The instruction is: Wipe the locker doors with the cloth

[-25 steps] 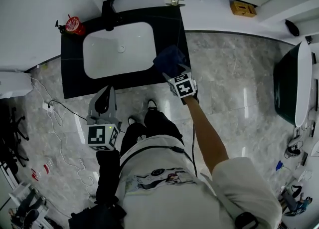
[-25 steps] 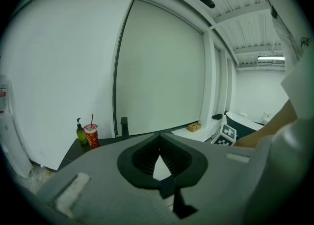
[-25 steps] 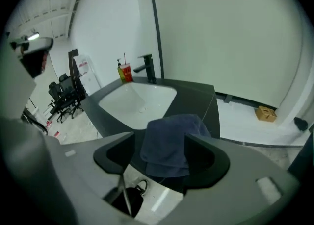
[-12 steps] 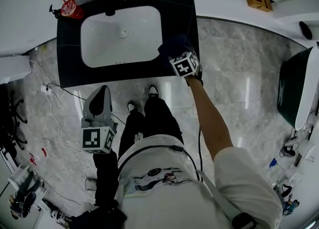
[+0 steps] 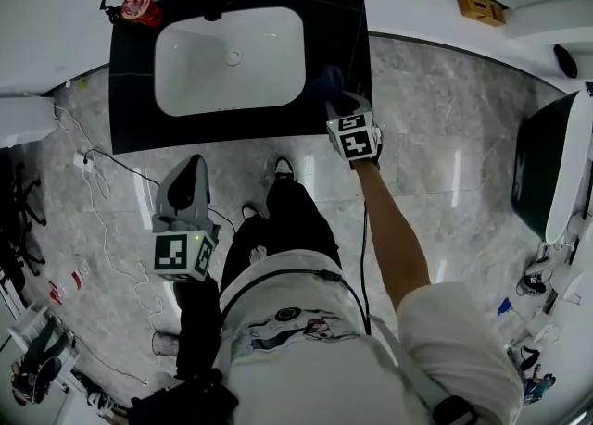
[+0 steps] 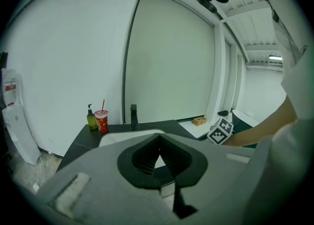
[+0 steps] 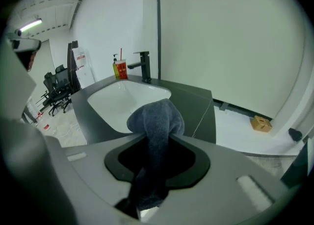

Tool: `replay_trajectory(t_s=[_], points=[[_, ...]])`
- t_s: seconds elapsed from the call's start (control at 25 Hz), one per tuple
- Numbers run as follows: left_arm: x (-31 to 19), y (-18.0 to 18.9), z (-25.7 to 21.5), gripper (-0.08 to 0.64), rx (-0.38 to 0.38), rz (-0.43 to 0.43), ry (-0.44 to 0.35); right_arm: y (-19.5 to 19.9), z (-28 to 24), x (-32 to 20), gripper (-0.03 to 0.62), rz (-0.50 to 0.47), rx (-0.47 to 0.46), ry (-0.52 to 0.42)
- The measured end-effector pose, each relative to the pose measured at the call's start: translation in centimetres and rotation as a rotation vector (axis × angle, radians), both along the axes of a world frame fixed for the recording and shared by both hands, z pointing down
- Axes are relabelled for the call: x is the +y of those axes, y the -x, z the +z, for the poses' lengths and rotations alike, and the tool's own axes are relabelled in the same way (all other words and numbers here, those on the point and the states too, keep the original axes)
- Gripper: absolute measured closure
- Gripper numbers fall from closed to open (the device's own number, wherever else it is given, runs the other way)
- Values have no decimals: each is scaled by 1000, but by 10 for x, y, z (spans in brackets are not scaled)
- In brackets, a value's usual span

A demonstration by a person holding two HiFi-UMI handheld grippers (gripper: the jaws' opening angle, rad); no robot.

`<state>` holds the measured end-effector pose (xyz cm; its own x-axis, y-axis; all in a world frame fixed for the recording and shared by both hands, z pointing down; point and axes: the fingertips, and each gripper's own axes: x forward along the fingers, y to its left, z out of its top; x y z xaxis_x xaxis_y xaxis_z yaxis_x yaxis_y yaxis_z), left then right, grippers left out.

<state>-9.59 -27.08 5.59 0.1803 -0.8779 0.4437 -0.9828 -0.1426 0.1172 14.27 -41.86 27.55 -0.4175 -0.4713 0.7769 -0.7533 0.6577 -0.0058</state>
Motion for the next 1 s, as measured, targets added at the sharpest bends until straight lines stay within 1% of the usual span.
replay_trajectory(t_s=[0.24,0.36,0.48,0.64,0.76,0.88,1.0], points=[[29,-1,-15,560,10,27,-67,-7,-70,38,482,80,-102,-153],[61,-1,-17,560,33,45,-95,-8,-103,71,480,106,-142,-220],[104,3,-12,560,50,68,-114,-6,-128,112,480,114,-157,-272],[164,10,5,560,67,76,-123,-6,-147,166,479,104,-143,-327],[202,18,25,560,80,59,-112,-10,-149,195,479,96,-118,-362],[229,26,42,560,89,28,-100,-12,-146,213,477,70,-92,-391],[242,33,58,560,89,-8,-123,-10,-135,219,476,15,-56,-446]])
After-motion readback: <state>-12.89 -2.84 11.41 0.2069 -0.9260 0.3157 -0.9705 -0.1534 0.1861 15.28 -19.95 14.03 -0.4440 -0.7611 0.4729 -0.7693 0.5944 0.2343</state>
